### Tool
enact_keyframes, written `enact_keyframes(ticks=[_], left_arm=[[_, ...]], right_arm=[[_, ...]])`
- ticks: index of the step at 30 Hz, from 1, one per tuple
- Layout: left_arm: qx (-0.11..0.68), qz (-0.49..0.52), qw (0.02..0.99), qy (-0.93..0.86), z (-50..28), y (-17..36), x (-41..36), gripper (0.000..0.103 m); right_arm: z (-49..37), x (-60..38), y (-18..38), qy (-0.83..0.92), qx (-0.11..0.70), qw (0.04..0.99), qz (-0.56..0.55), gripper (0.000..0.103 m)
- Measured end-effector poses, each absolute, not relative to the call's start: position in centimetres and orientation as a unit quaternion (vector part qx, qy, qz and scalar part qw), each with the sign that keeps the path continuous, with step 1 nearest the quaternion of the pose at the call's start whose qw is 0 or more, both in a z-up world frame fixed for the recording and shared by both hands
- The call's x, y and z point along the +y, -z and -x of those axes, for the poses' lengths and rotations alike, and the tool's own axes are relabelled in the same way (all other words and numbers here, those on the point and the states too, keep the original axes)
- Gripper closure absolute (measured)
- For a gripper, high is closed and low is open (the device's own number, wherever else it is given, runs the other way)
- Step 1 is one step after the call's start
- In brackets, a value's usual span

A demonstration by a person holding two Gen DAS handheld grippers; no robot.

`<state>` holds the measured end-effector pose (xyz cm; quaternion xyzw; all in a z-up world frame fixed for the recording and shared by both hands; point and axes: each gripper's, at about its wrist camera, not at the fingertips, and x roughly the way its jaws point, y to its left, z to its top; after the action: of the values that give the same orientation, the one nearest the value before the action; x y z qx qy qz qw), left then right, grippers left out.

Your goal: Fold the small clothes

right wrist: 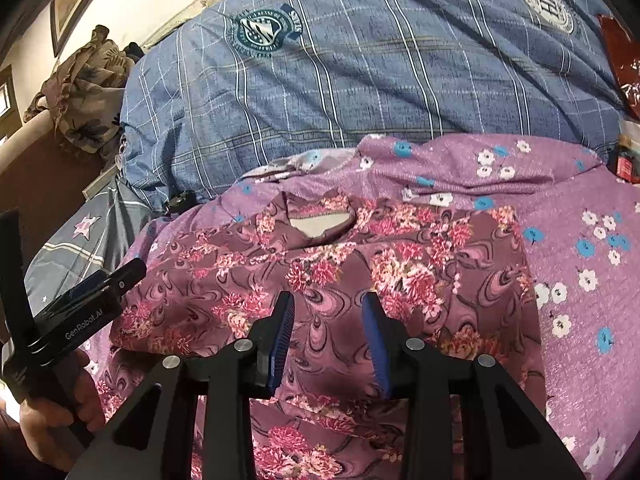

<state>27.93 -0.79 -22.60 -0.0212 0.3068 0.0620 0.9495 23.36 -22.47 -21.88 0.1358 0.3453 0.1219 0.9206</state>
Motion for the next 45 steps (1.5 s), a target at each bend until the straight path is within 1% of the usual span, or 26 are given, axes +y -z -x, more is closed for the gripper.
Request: enact_keyframes(ticks=[10, 18, 35, 40, 45], left_arm=[[0.308, 0.012, 0.949, -0.067, -28.1, 22.8, -1.5, 0.019], [0.306, -0.006, 0.950, -0.056, -27.7, 23.0, -2.3, 0.019], [0.309, -0.027, 0.949, -0.049, -27.7, 23.5, -4.0, 0.019], [0.310, -0.028, 0.949, -0.048, -27.7, 23.5, -4.0, 0.019], [0.309, -0.030, 0.949, -0.046, -27.6, 23.5, -4.2, 0.019]], right_arm=[[-23.6, -22.1, 22.6, -0.115, 0.360, 0.917, -0.132, 0.065], [-24.1, -21.4, 23.3, -0.074, 0.381, 0.916, -0.104, 0.065], [-23.5, -21.7, 22.2, 0.042, 0.354, 0.934, -0.006, 0.065], [-23.3, -22.1, 21.7, 0.069, 0.340, 0.938, 0.007, 0.065], [-23.4, -22.4, 21.8, 0.078, 0.343, 0.936, 0.008, 0.065]])
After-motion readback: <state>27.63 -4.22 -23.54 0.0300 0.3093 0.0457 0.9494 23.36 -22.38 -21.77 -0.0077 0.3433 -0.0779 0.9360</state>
